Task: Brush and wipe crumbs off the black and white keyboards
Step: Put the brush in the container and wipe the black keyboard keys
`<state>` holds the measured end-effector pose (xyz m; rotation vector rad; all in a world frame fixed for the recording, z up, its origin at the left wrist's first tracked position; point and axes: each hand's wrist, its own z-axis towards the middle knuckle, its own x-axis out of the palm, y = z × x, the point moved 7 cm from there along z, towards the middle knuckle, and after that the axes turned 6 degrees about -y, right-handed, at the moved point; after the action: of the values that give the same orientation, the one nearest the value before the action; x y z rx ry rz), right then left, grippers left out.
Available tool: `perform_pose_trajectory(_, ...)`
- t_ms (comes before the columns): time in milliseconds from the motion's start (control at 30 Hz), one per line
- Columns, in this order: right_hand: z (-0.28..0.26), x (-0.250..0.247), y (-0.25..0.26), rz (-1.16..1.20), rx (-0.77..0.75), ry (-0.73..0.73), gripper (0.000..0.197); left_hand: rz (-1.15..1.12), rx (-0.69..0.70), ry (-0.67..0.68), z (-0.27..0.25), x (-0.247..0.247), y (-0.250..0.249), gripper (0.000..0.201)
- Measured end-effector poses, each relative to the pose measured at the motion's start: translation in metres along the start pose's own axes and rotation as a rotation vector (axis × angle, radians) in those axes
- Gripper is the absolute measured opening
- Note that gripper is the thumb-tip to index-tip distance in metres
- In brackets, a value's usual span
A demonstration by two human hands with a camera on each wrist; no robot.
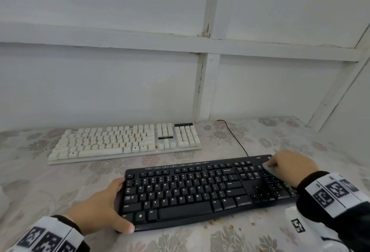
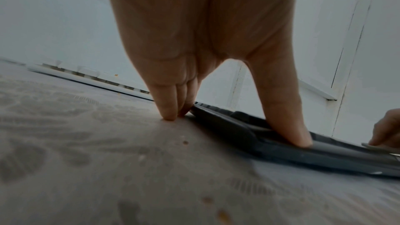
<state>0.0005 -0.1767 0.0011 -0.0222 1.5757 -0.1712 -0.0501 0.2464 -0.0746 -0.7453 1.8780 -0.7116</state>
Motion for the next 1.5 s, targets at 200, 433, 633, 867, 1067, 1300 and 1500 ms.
perform_pose_trajectory(200,-0.024,0.008,0.078,0.037,-0.276,-0.055,0.008,0.011,0.003,0.007,0.001,0.0,0.003,0.135)
perform_pose_trajectory(433,-0.02,0.02,0.017,-0.112,-0.097,-0.064,0.018,0.009,0.011,-0.004,0.002,0.0,0.003,0.133)
perform_pose_trajectory(633,-0.004,0.023,-0.042,-0.112,0.123,-0.029,0.02,-0.029,0.012,0.014,0.001,0.0,0.003,0.135)
perform_pose_trajectory(867,0.002,-0.002,-0.004,-0.054,0.072,-0.009,0.041,-0.037,0.037,0.008,0.001,0.001,-0.001,0.137)
perform_pose_trajectory(1067,-0.037,-0.029,0.158,0.192,-0.332,0.025,0.03,0.037,0.011,-0.004,-0.001,-0.001,0.0,0.147)
perform_pose_trajectory(1300,-0.084,-0.041,0.302,0.251,-0.673,0.016,0.028,0.107,-0.014,-0.044,0.001,-0.003,0.001,0.125)
perform_pose_trajectory(1500,-0.102,-0.032,0.333,0.138,-0.778,0.051,0.021,0.123,-0.033,-0.021,0.002,-0.002,-0.001,0.111)
